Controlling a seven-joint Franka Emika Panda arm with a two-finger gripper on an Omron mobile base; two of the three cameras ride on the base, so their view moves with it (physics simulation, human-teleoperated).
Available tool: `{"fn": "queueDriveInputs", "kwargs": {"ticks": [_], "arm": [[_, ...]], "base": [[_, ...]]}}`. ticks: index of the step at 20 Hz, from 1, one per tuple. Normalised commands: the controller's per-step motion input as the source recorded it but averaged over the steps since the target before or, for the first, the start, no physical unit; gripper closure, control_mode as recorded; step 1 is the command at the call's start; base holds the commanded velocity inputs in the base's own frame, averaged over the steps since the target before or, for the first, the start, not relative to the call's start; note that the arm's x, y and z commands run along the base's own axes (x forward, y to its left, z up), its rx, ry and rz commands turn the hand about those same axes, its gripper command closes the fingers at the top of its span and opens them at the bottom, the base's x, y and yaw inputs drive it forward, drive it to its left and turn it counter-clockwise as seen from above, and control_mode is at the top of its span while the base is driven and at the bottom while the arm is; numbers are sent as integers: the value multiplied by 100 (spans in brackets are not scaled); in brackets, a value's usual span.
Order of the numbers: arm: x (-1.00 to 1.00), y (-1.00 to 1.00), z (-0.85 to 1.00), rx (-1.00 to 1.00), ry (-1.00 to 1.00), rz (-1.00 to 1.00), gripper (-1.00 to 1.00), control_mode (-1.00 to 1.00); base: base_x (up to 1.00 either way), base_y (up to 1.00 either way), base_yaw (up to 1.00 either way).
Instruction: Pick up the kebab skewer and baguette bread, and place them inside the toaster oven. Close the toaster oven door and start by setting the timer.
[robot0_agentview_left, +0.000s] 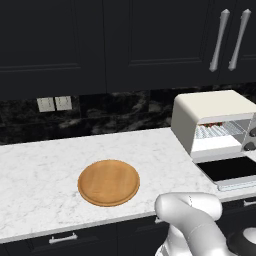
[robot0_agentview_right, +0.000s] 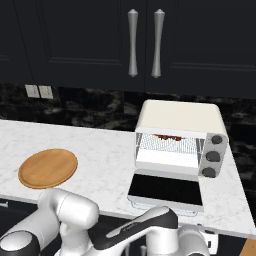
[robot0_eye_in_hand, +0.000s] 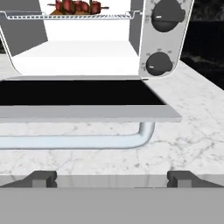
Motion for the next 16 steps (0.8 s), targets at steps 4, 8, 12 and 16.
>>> {"fn": "queueDriveInputs", "kwargs": {"ticks": [4, 8, 12, 16], "arm": [[0, 7, -4, -1, 0, 3, -100, -100], [2, 9, -1, 0, 0, 1, -100, -100], [4, 6, 0, 0, 0, 1, -100, -100], [6, 4, 0, 0, 0, 0, -100, -100]], "base": [[0, 0, 0], [0, 0, 0], [0, 0, 0], [0, 0, 0]]}}
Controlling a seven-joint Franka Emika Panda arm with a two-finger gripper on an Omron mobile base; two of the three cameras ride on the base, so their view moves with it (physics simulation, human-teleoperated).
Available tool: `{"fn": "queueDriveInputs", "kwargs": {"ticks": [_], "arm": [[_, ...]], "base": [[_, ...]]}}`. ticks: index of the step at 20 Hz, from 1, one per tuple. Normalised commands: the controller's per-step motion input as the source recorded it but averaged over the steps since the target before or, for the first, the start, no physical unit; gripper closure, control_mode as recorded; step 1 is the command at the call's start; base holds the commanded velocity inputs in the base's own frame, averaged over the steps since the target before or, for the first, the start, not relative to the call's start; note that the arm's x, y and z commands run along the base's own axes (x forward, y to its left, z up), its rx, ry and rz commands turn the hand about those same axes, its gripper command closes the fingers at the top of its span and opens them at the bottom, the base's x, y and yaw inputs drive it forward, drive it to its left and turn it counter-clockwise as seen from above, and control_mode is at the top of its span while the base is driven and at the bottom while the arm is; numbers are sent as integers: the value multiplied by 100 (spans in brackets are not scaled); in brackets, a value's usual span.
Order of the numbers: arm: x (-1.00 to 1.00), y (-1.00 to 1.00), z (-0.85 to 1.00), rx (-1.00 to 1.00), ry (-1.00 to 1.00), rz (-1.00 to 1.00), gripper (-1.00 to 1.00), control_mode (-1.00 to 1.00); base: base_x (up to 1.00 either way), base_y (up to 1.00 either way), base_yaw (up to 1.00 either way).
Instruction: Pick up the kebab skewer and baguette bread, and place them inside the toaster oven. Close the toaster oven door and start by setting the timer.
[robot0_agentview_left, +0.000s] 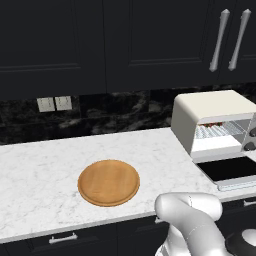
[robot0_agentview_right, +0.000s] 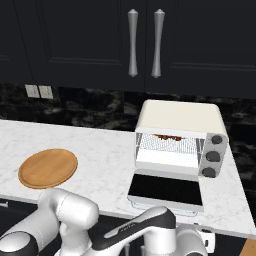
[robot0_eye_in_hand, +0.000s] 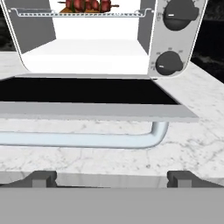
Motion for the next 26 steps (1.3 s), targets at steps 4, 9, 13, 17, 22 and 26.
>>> {"fn": "queueDriveInputs", "kwargs": {"ticks": [4, 9, 13, 17, 22, 26], "arm": [[10, 0, 0, 0, 0, 0, -100, -100], [21, 6, 0, 0, 0, 0, -100, -100], [19, 1, -1, 0, 0, 0, -100, -100], [5, 0, -9, 0, 0, 0, -100, -100], [0, 0, -12, 0, 0, 0, -100, -100], [1, 0, -7, 0, 0, 0, -100, -100]], "base": [[0, 0, 0], [0, 0, 0], [0, 0, 0], [0, 0, 0], [0, 0, 0], [0, 0, 0]]}}
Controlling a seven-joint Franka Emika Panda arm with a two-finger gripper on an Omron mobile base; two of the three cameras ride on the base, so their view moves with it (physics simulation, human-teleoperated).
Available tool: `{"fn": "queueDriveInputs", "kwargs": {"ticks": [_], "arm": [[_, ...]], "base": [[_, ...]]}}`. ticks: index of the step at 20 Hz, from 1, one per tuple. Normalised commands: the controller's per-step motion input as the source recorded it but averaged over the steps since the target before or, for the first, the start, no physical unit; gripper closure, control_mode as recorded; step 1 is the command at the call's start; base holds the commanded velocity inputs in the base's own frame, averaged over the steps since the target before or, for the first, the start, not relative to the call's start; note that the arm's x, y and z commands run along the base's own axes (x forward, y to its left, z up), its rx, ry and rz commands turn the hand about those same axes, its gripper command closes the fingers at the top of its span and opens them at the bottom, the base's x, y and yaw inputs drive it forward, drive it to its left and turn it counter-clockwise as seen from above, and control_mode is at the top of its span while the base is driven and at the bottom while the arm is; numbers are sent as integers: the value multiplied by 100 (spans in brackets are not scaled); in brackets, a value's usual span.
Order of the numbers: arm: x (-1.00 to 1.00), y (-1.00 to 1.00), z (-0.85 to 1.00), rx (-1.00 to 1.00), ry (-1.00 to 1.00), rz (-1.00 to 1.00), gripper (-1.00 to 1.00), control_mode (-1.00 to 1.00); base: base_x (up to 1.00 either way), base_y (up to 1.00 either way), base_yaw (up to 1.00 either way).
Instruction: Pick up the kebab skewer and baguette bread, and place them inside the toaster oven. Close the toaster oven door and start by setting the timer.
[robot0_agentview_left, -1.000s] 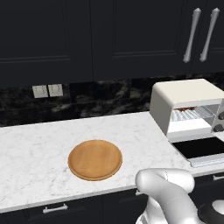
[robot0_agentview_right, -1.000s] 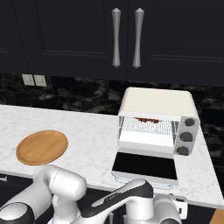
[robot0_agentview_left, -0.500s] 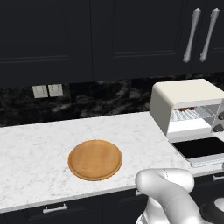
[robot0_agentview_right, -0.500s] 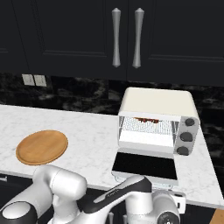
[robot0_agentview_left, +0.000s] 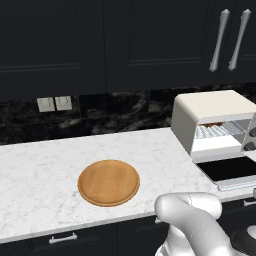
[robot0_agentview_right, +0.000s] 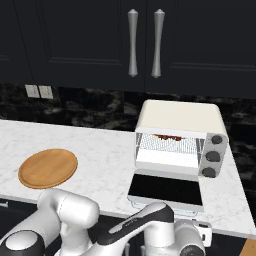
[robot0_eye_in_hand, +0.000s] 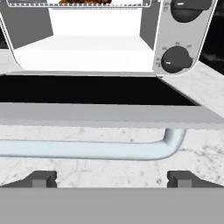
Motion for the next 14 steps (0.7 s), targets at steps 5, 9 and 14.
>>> {"fn": "queueDriveInputs", "kwargs": {"ticks": [5, 9, 14], "arm": [[13, 0, 0, 0, 0, 0, -100, -100], [13, 0, 0, 0, 0, 0, -100, -100], [0, 0, -14, 1, 0, 0, -100, -100]], "base": [[0, 0, 0], [0, 0, 0], [0, 0, 0]]}}
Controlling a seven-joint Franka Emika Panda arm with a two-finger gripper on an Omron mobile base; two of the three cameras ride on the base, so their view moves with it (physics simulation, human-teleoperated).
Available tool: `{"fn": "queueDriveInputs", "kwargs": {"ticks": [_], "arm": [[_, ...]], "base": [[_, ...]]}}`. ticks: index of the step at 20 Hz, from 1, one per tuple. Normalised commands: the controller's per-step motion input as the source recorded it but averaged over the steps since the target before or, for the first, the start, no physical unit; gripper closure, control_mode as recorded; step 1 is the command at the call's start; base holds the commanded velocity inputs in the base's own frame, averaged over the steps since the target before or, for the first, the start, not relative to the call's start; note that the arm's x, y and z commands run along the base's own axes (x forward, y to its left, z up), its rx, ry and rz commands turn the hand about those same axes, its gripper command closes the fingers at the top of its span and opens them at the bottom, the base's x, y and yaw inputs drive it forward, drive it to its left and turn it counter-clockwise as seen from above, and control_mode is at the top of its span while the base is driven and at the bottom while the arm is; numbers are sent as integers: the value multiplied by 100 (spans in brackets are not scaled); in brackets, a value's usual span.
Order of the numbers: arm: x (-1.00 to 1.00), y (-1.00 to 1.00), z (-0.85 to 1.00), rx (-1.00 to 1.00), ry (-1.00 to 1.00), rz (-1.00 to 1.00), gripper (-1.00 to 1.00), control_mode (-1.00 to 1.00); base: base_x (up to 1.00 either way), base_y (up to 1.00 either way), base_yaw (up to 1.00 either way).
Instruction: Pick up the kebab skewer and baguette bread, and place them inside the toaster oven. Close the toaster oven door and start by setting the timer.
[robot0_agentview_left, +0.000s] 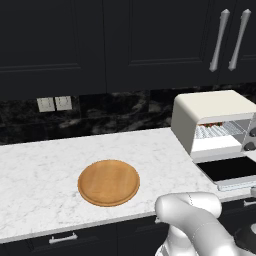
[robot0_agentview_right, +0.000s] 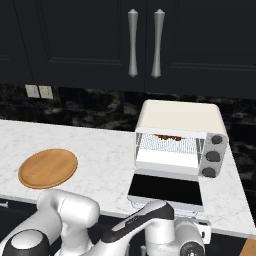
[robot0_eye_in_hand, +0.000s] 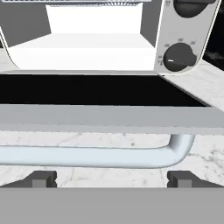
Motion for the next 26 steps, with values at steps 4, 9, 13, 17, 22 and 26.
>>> {"fn": "queueDriveInputs", "kwargs": {"ticks": [4, 9, 13, 17, 22, 26], "arm": [[0, 0, -18, 1, 0, 0, -100, -100], [0, 0, -7, 1, 0, 0, -100, -100], [0, 0, -3, 2, 0, 0, -100, -100], [7, 0, -2, 2, 0, 0, -100, -100], [17, 0, 0, 0, 0, 0, -100, -100], [11, 0, -11, 0, 0, 0, -100, -100]], "base": [[0, 0, 0], [0, 0, 0], [0, 0, 0], [0, 0, 0], [0, 0, 0], [0, 0, 0]]}}
